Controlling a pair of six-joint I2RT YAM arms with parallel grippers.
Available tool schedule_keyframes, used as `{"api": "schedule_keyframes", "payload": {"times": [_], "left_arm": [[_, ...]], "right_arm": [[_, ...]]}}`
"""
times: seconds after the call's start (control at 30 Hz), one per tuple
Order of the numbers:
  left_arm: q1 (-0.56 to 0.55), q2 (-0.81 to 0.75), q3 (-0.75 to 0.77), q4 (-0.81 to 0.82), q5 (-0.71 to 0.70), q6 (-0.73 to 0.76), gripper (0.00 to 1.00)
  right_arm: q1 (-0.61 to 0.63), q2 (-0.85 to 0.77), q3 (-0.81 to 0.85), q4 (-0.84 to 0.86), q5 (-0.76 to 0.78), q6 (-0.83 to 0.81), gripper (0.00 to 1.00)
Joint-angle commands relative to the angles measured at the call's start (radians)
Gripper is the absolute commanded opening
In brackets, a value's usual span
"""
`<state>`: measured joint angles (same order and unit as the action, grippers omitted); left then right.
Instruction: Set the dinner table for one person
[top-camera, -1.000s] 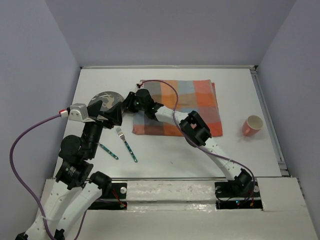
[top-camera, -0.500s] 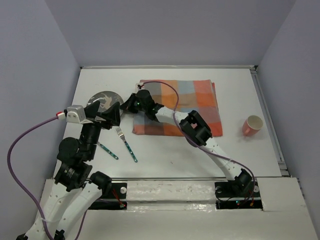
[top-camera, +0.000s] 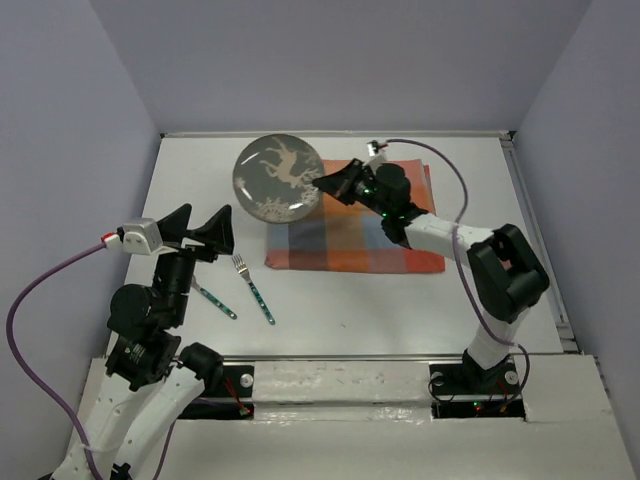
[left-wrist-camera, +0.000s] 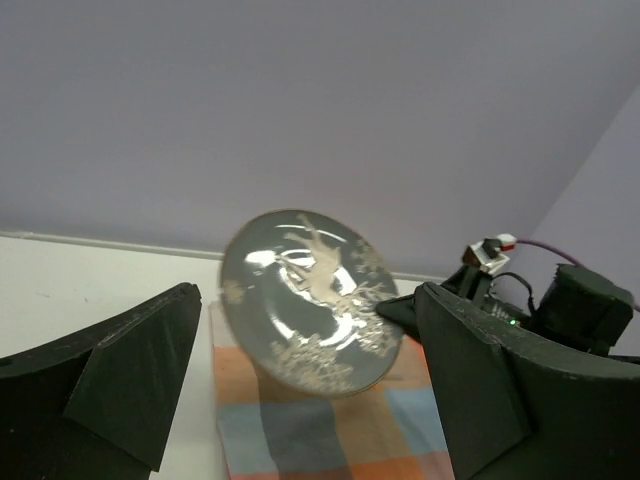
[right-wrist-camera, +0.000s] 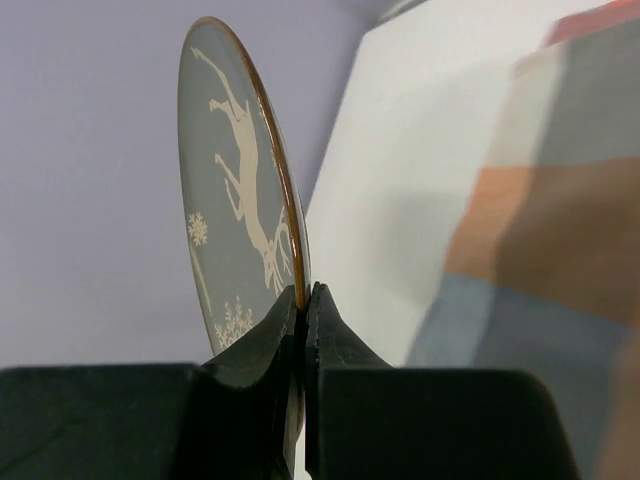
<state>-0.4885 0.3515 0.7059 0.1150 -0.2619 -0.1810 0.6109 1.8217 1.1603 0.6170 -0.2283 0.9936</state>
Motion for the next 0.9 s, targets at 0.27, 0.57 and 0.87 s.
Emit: {"api": "schedule_keyframes", "payload": {"times": [0.27,0.57,0.87], "left_arm": [[0.005,0.006,-0.006,0.034,0.043,0.018,0.99],[0.005,0.029,-0.005,0.031,0.043,0.02,0.99],[0.005,0.035,-0.005,0.029,0.044,0.018,0.99]], "right_arm": [[-0.278,-0.187,-0.313,0.153,-0.14,0.007,0.0],[-0.319,-0.161,-0.356,0.152,-0.151,0.008,0.0],[-0.329,-0.061,-0.346,0.141,-0.164,-0.004,0.0]]}}
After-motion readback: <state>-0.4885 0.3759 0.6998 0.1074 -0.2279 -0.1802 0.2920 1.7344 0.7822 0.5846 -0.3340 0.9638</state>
